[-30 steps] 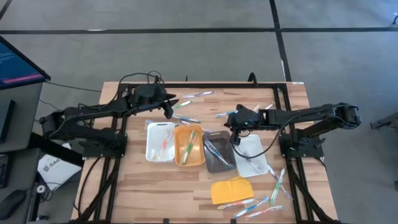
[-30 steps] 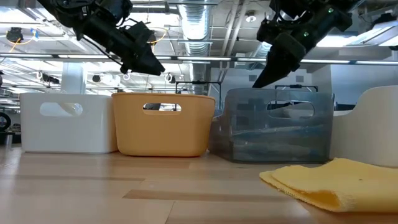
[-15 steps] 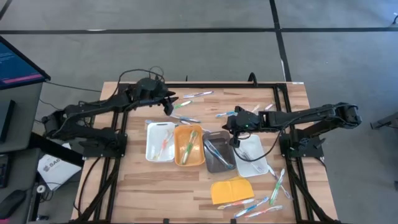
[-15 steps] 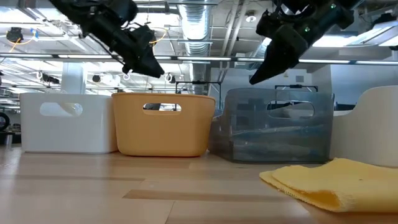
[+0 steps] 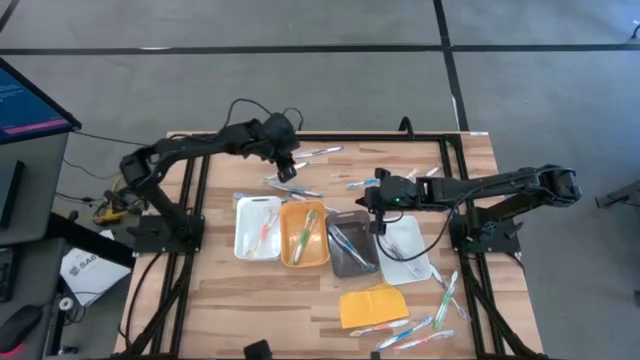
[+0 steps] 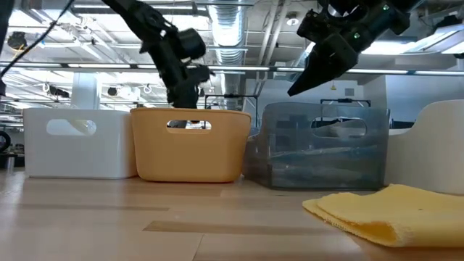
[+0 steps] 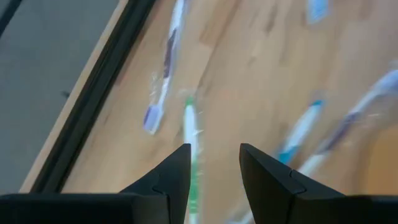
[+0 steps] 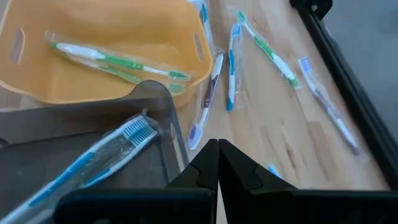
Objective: Pick & Place Toothbrushes
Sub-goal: Put the green toothbrush into the yellow bin
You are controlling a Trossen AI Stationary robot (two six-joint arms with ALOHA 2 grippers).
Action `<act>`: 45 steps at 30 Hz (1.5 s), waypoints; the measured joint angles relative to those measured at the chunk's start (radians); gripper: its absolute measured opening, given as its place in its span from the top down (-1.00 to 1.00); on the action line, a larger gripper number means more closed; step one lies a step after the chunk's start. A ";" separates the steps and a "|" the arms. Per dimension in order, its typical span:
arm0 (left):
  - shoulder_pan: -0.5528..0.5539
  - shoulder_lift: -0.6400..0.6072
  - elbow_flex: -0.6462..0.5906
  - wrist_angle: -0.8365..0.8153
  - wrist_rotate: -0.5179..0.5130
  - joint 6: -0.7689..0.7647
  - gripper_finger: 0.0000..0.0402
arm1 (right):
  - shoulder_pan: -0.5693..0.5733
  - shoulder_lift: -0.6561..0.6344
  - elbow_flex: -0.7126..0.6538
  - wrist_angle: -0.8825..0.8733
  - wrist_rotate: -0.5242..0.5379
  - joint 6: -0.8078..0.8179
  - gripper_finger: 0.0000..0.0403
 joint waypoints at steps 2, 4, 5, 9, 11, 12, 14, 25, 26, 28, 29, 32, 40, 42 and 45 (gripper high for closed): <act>0.012 0.035 0.004 0.000 -0.019 0.002 0.35 | -0.013 0.000 0.000 0.017 -0.001 -0.031 1.00; 0.025 0.069 0.007 0.002 -0.021 0.003 0.35 | -0.034 0.000 0.000 0.033 0.000 -0.059 1.00; 0.031 0.083 0.007 0.000 -0.022 0.003 0.35 | -0.045 0.000 0.000 0.039 0.000 -0.075 1.00; 0.051 0.142 0.007 -0.001 -0.026 -0.005 0.35 | -0.094 0.000 0.000 0.070 -0.001 -0.127 1.00; 0.059 0.159 0.007 -0.001 -0.026 -0.012 0.35 | -0.117 0.000 0.000 0.084 -0.002 -0.146 1.00; 0.060 0.165 0.007 0.000 -0.026 -0.013 0.35 | -0.127 0.000 0.000 0.092 -0.003 -0.153 1.00; 0.061 0.179 0.007 0.003 -0.025 -0.022 0.35 | -0.147 0.000 0.000 0.104 -0.005 -0.162 1.00; 0.042 0.264 0.007 -0.001 0.001 -0.058 0.35 | -0.227 0.000 0.000 0.104 -0.185 -0.169 1.00; 0.039 0.272 0.007 -0.003 -0.010 -0.058 0.35 | -0.230 0.000 0.000 0.104 -0.187 -0.169 1.00; 0.033 0.283 0.009 -0.002 -0.030 -0.059 0.35 | -0.231 0.000 0.000 0.100 -0.187 -0.169 1.00; 0.030 0.287 0.010 -0.003 -0.037 -0.059 0.35 | -0.231 0.000 0.000 0.098 -0.187 -0.169 1.00; 0.022 0.288 0.011 -0.004 -0.051 -0.060 0.38 | -0.230 0.000 0.000 0.097 -0.187 -0.169 1.00; 0.015 0.273 0.006 0.000 -0.134 -0.061 0.87 | -0.225 0.000 0.000 0.097 -0.187 -0.168 1.00; 0.014 0.272 0.006 0.001 -0.143 -0.060 0.92 | -0.225 0.000 0.000 0.097 -0.187 -0.162 1.00; 0.003 0.269 0.006 0.004 -0.195 -0.059 0.89 | -0.225 0.000 0.000 0.097 -0.187 -0.158 1.00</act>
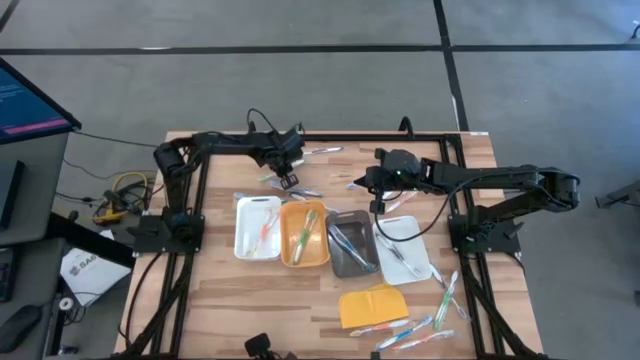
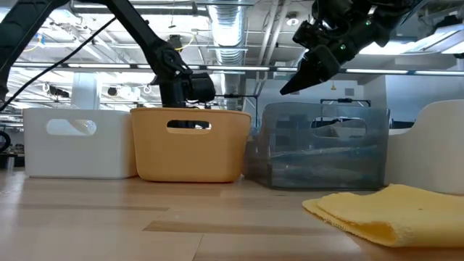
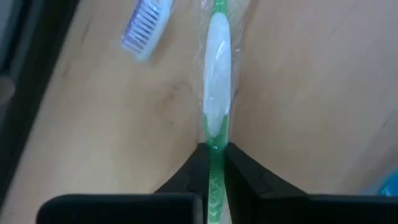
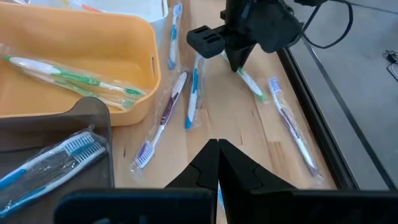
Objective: Pick & Place Toothbrushes
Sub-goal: Put the green toothbrush into the yellow bin
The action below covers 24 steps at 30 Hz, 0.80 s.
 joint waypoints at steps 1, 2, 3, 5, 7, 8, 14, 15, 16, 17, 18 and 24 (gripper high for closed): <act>-0.005 -0.005 0.000 0.000 -0.016 0.002 0.90 | 0.000 0.000 0.000 0.000 0.000 0.007 1.00; -0.008 -0.013 0.000 0.001 -0.025 0.006 0.92 | 0.000 0.000 0.000 0.000 0.000 0.020 1.00; -0.015 -0.023 0.000 0.000 -0.027 0.007 0.95 | 0.000 0.000 0.000 0.001 0.000 0.032 1.00; -0.028 -0.049 0.000 0.000 -0.029 0.007 0.99 | 0.000 0.000 0.000 0.004 0.000 0.064 1.00; -0.048 -0.090 -0.001 0.001 -0.032 0.007 0.99 | 0.000 0.000 0.000 0.006 0.000 0.101 1.00; -0.059 -0.111 -0.001 0.002 -0.031 0.007 1.00 | 0.000 0.000 0.000 0.006 0.000 0.117 1.00; -0.126 -0.284 -0.008 0.000 -0.026 -0.025 1.00 | 0.005 0.000 0.000 0.006 0.000 0.233 1.00; -0.138 -0.316 -0.014 0.004 -0.023 -0.035 1.00 | 0.008 0.000 0.000 0.004 0.000 0.254 1.00; -0.150 -0.348 -0.023 0.007 -0.013 -0.049 1.00 | 0.013 0.000 0.000 0.003 0.000 0.273 1.00; -0.163 -0.380 -0.032 0.013 -0.001 -0.065 1.00 | 0.021 0.000 0.000 0.004 0.001 0.291 1.00; -0.176 -0.412 -0.045 0.022 0.009 -0.083 1.00 | 0.031 0.000 0.000 0.005 0.000 0.309 1.00; -0.287 -0.611 -0.165 0.166 0.077 -0.157 1.00 | 0.117 0.000 0.000 0.099 -0.015 0.349 1.00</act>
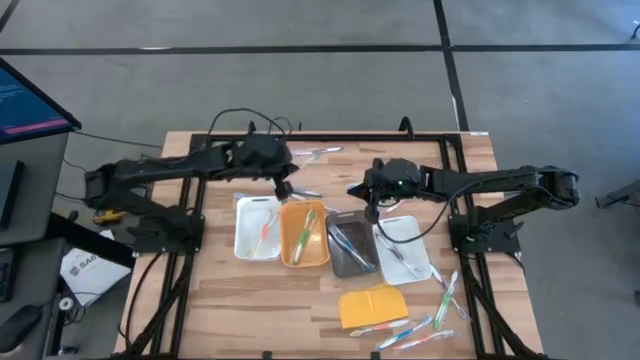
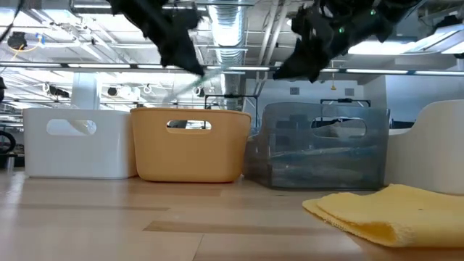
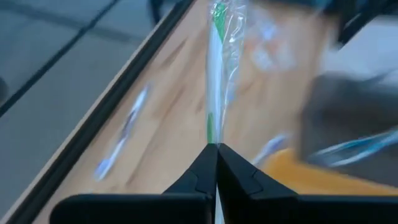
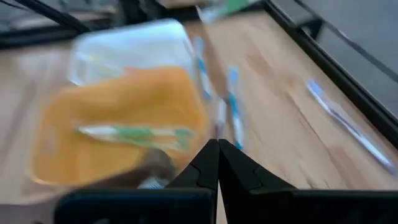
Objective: Pick & Place Toothbrushes
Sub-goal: Put the green toothbrush into the yellow bin
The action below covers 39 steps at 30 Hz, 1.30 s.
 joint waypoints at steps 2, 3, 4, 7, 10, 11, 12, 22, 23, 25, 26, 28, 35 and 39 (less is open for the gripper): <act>-0.044 -0.061 -0.052 0.095 0.013 -0.013 1.00 | 0.032 0.000 0.000 0.056 -0.010 0.003 1.00; -0.065 -0.090 -0.078 0.144 0.022 -0.022 1.00 | 0.049 0.000 0.000 0.094 -0.011 0.005 1.00; -0.086 -0.115 -0.105 0.205 0.028 -0.026 1.00 | 0.063 0.000 0.000 0.143 -0.011 0.008 1.00; -0.137 -0.178 -0.185 0.396 0.052 -0.030 1.00 | 0.093 0.000 0.000 0.310 -0.013 -0.045 1.00; -0.169 -0.220 -0.256 0.582 0.064 -0.030 1.00 | 0.106 0.000 0.000 0.480 -0.013 -0.131 1.00; -0.176 -0.231 -0.278 0.635 0.077 -0.031 1.00 | 0.105 0.000 0.000 0.542 -0.013 -0.145 1.00; -0.183 -0.235 -0.294 0.694 0.091 -0.034 1.00 | 0.104 0.000 0.000 0.606 -0.013 -0.148 1.00; -0.245 -0.257 -0.383 0.996 0.211 0.012 1.00 | 0.046 0.021 0.080 0.743 -0.241 0.091 0.57; -0.249 -0.261 -0.382 1.000 0.224 0.050 1.00 | 0.047 0.029 0.081 0.734 -0.280 0.155 0.49; -0.264 -0.277 -0.382 0.979 0.237 0.140 1.00 | 0.046 0.033 0.078 0.696 -0.347 0.241 0.31; -0.273 -0.280 -0.381 0.980 0.237 0.194 1.00 | 0.046 0.031 0.078 0.680 -0.350 0.278 0.22; -0.302 -0.297 -0.382 0.936 0.233 0.323 1.00 | 0.046 0.028 0.081 0.621 -0.344 0.359 0.04; -0.392 -0.280 -0.381 0.854 0.031 0.718 1.00 | 0.012 0.028 0.079 0.384 -0.365 0.835 -0.38; -0.448 -0.242 -0.368 0.852 -0.054 0.829 1.00 | 0.015 0.027 0.079 0.379 -0.429 1.048 -0.41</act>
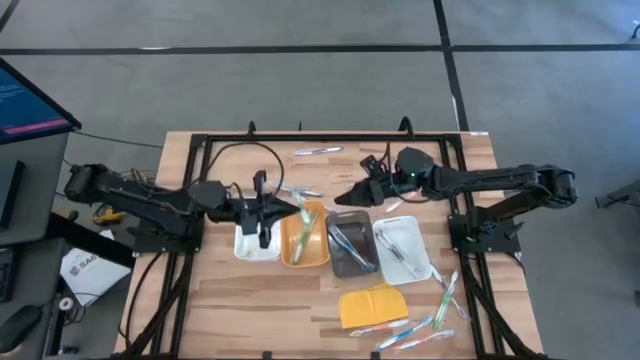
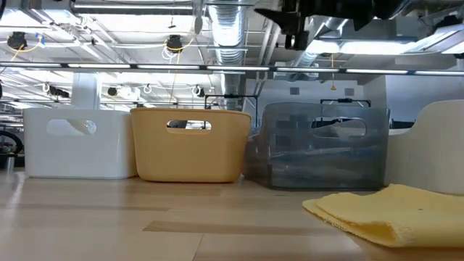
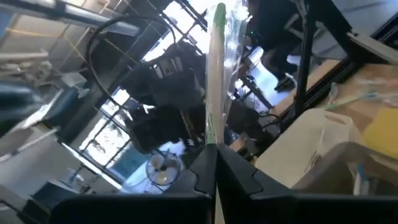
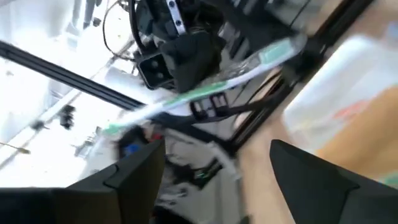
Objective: Pick & Place Toothbrushes
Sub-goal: Put the green toothbrush into the yellow bin
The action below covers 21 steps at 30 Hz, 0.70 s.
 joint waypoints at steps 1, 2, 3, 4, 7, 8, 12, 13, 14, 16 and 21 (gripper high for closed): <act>-0.016 0.008 0.007 0.004 -0.020 0.010 1.00 | 0.009 0.001 0.000 0.000 -0.003 0.041 -0.41; -0.033 0.019 0.016 0.009 -0.043 0.023 1.00 | 0.017 0.003 0.000 -0.004 -0.006 0.075 -0.41; -0.051 0.029 0.020 0.007 -0.072 0.048 1.00 | 0.027 0.003 0.000 -0.004 -0.010 0.101 -0.41; -0.069 0.041 0.022 -0.001 -0.113 0.078 1.00 | 0.036 0.003 0.000 -0.002 -0.014 0.123 -0.41; -0.114 0.080 0.030 -0.008 -0.234 0.151 1.00 | 0.069 0.003 0.000 0.008 -0.013 0.154 -0.41; -0.122 0.091 0.036 -0.006 -0.241 0.168 1.00 | 0.080 0.003 0.000 0.023 -0.012 0.164 -0.41; -0.152 0.147 0.074 -0.006 -0.239 0.194 1.00 | 0.121 0.002 0.001 0.053 0.005 0.253 -0.41; -0.158 0.159 0.086 -0.005 -0.239 0.194 1.00 | 0.125 0.003 0.000 0.042 0.005 0.278 -0.41; -0.164 0.172 0.098 0.000 -0.239 0.194 1.00 | 0.126 0.003 0.000 0.039 0.007 0.287 -0.41; -0.170 0.199 0.117 -0.001 -0.239 0.194 1.00 | 0.130 0.003 0.000 0.035 0.029 0.298 -0.41; -0.172 0.271 0.165 0.000 -0.246 0.231 1.00 | 0.131 0.003 0.000 -0.001 0.043 0.300 -0.41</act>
